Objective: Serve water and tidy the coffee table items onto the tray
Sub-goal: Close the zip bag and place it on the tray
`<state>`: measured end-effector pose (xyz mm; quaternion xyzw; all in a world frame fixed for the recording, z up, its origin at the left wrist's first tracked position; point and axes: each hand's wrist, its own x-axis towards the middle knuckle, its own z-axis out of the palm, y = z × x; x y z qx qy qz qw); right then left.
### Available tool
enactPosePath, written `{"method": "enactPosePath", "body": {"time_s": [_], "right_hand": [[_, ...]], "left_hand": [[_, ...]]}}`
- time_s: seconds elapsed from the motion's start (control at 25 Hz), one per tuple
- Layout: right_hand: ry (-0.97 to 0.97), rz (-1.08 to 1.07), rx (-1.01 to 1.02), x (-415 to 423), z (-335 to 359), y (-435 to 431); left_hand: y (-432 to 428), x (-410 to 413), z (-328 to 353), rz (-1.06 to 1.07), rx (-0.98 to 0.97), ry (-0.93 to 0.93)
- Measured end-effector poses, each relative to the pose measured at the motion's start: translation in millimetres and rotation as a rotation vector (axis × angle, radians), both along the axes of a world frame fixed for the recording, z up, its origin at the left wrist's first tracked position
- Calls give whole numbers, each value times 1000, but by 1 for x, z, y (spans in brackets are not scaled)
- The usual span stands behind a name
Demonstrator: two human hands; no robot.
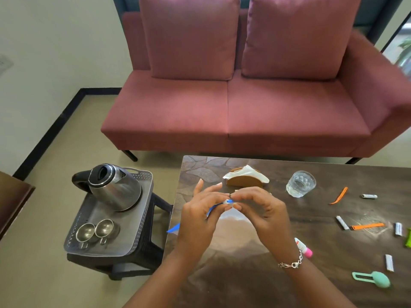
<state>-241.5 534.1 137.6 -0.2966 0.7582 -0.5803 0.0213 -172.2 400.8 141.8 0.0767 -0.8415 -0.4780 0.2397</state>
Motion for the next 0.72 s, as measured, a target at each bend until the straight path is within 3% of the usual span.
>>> {"method": "enactPosePath", "body": {"time_s": [0.28, 0.48, 0.72], "right_hand": [[-24, 51, -38, 6, 1, -2], [-152, -72, -191, -9, 5, 6], [-77, 119, -42, -5, 4, -4]], "left_hand": [[7, 7, 3, -3, -57, -48], [0, 9, 1, 92, -25, -96], [-7, 12, 5, 106, -78, -94]]}}
